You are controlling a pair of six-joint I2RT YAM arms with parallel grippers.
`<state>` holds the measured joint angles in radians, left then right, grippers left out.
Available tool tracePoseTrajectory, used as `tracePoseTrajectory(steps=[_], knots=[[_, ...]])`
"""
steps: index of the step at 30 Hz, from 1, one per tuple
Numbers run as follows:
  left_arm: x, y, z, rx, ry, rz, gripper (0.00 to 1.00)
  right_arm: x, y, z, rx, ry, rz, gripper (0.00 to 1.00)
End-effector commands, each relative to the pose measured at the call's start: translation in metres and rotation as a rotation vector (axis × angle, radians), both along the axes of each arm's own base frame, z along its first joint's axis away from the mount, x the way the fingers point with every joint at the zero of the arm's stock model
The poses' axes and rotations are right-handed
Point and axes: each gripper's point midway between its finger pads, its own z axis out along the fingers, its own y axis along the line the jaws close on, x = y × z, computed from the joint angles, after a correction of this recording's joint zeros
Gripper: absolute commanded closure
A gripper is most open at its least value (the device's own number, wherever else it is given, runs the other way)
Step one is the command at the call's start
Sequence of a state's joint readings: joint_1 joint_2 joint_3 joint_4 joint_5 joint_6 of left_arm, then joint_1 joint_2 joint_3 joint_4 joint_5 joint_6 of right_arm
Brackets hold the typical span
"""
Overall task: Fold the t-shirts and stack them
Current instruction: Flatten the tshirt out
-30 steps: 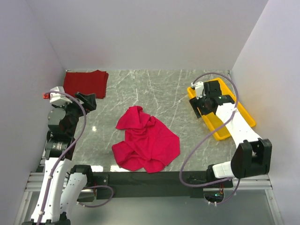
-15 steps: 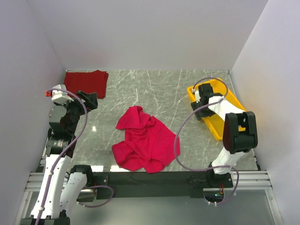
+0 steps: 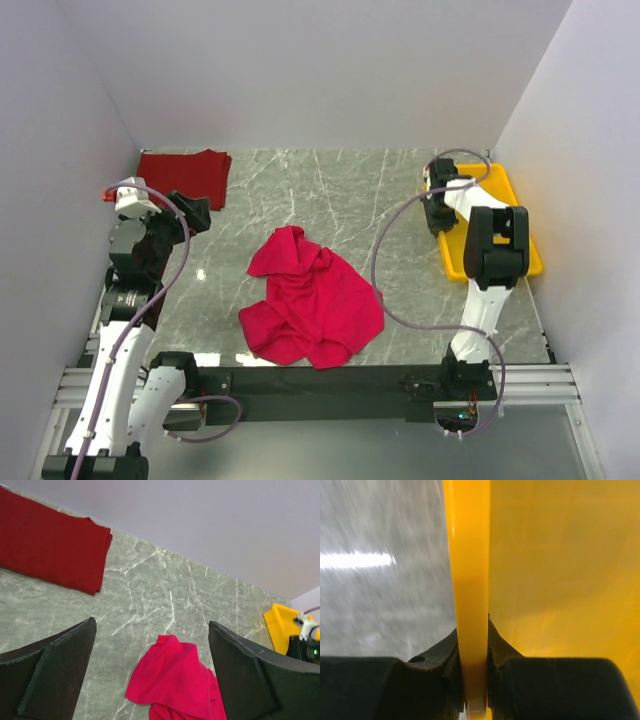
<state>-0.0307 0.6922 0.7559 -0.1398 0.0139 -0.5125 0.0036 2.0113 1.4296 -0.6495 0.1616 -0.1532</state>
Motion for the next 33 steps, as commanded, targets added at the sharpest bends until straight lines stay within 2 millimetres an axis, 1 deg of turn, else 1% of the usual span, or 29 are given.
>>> tracePoseTrajectory(steps=[1,2,3,4,5,6,7,8,9,10,12,13,15,16,17,18,19,20,21,24,27,28,29,30,31,32,33], knots=[[0.004,-0.003,0.025,0.016,-0.06,-0.019,0.01,0.054,0.008,0.031,0.044,-0.114,-0.031,0.95],[0.005,-0.003,0.024,0.016,-0.057,-0.018,0.01,0.061,0.008,0.032,0.046,-0.12,-0.034,0.95],[0.006,-0.003,0.025,0.016,-0.057,-0.019,0.01,0.066,0.005,0.024,0.031,-0.107,-0.042,0.95],[0.008,-0.002,0.025,0.016,-0.054,-0.016,0.01,0.073,0.005,0.024,0.029,-0.113,-0.045,0.95],[0.009,-0.003,0.025,0.016,-0.056,-0.019,0.01,0.085,0.005,0.024,0.03,-0.122,-0.049,0.95],[0.01,-0.003,0.026,0.014,-0.057,-0.019,0.0,0.09,-0.008,0.024,0.028,-0.128,-0.081,0.95],[0.011,-0.003,0.025,0.013,-0.054,-0.019,0.01,0.101,-0.011,0.034,0.029,-0.156,-0.09,0.95],[0.011,-0.004,0.027,0.01,-0.057,-0.019,0.01,0.106,-0.016,0.034,0.03,-0.162,-0.105,0.94],[0.012,-0.004,0.026,0.01,-0.052,-0.019,0.01,0.11,-0.018,0.027,0.029,-0.155,-0.11,0.94],[0.013,-0.004,0.026,0.008,-0.055,-0.019,0.01,0.119,-0.022,0.031,0.013,-0.184,-0.115,0.92],[0.014,-0.004,0.025,0.002,-0.052,-0.02,0.01,0.123,-0.026,0.027,-0.009,-0.187,-0.106,0.89],[0.014,-0.004,0.025,-0.001,-0.055,-0.02,0.01,0.128,-0.029,0.029,-0.016,-0.2,-0.109,0.87],[0.016,-0.005,0.023,-0.012,-0.049,-0.022,0.01,0.132,-0.035,0.026,-0.037,-0.203,-0.105,0.84],[0.017,-0.006,0.024,-0.013,-0.051,-0.025,0.01,0.137,-0.037,0.027,-0.053,-0.215,-0.104,0.79],[0.017,-0.007,0.025,-0.017,-0.052,-0.03,0.01,0.139,-0.041,0.025,-0.064,-0.214,-0.095,0.76],[0.018,-0.007,0.024,-0.021,-0.05,-0.031,0.01,0.141,-0.044,0.025,-0.072,-0.218,-0.092,0.69],[0.018,-0.007,0.024,-0.027,-0.05,-0.029,0.01,0.147,-0.047,0.028,-0.088,-0.235,-0.075,0.65],[0.019,-0.008,0.024,-0.029,-0.05,-0.034,0.0,0.149,-0.049,0.027,-0.1,-0.238,-0.068,0.63],[0.02,-0.009,0.023,-0.034,-0.047,-0.035,0.01,0.151,-0.05,0.027,-0.105,-0.244,-0.06,0.58],[0.02,-0.009,0.025,-0.045,-0.047,-0.038,0.01,0.164,-0.053,0.036,-0.128,-0.288,-0.034,0.53],[0.017,-0.01,0.027,-0.057,-0.051,-0.039,0.01,0.167,-0.055,0.042,-0.143,-0.298,-0.012,0.47],[0.017,-0.011,0.027,-0.059,-0.052,-0.042,0.01,0.166,-0.054,0.042,-0.144,-0.298,0.004,0.43],[0.016,-0.011,0.028,-0.06,-0.054,-0.043,0.01,0.166,-0.053,0.058,-0.142,-0.326,0.018,0.4],[0.015,-0.012,0.029,-0.064,-0.058,-0.049,0.01,0.165,-0.05,0.064,-0.134,-0.339,0.036,0.39],[0.013,-0.015,0.034,-0.064,-0.068,-0.066,0.01,0.157,-0.047,0.059,-0.133,-0.326,0.064,0.35],[0.013,-0.017,0.034,-0.065,-0.068,-0.076,0.01,0.154,-0.043,0.085,-0.13,-0.375,0.082,0.34],[0.013,-0.019,0.035,-0.067,-0.066,-0.091,0.01,0.151,-0.036,0.093,-0.109,-0.394,0.116,0.23]])
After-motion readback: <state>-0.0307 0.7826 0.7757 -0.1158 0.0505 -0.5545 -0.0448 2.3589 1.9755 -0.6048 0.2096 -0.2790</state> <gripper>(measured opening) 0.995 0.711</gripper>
